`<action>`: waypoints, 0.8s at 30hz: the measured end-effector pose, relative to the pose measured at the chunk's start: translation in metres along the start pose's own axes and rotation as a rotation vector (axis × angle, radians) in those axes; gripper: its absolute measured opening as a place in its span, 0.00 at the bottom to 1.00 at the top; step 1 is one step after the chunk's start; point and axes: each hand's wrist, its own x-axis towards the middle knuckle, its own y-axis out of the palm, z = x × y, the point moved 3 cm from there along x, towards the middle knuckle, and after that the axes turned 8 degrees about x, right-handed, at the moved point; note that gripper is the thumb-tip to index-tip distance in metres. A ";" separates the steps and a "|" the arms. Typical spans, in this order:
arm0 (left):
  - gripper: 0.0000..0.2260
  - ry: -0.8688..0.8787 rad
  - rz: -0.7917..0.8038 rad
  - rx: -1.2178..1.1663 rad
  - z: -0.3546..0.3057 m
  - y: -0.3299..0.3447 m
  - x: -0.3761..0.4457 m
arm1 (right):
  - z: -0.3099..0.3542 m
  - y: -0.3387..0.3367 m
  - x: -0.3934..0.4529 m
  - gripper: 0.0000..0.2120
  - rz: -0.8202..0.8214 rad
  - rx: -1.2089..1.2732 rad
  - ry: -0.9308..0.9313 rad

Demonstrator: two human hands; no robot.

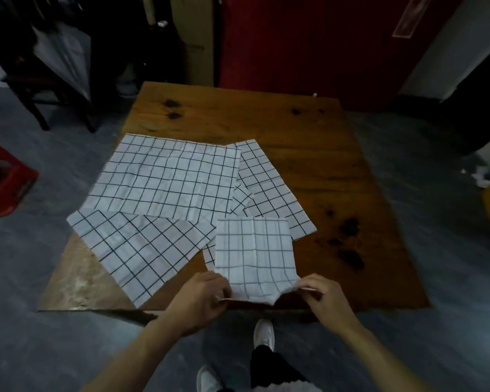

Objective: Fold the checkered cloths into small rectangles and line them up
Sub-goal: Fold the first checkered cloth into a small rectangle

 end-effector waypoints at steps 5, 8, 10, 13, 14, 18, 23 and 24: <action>0.09 -0.059 -0.016 -0.110 0.004 0.005 -0.003 | -0.027 0.008 -0.006 0.19 0.097 -0.111 0.038; 0.10 -0.112 -0.066 -0.171 0.003 -0.002 -0.003 | -0.039 0.016 0.006 0.22 0.178 -0.168 0.103; 0.11 -0.139 -0.098 -0.178 0.003 -0.006 -0.001 | -0.041 0.021 0.016 0.24 0.218 -0.232 0.108; 0.12 -0.147 -0.117 -0.172 0.004 -0.008 -0.001 | -0.043 0.026 0.027 0.21 0.214 -0.287 0.092; 0.12 -0.138 -0.120 -0.179 0.004 -0.008 -0.001 | -0.044 0.027 0.029 0.19 0.186 -0.289 0.075; 0.09 -0.135 -0.128 -0.223 0.009 -0.009 0.001 | -0.047 0.029 0.032 0.14 0.146 -0.345 0.074; 0.03 -0.192 -0.133 -0.359 0.016 -0.015 0.016 | -0.049 0.027 0.038 0.07 0.051 -0.274 0.076; 0.05 -0.242 -0.147 -0.377 0.018 -0.015 0.020 | -0.047 0.026 0.039 0.07 0.019 -0.256 0.086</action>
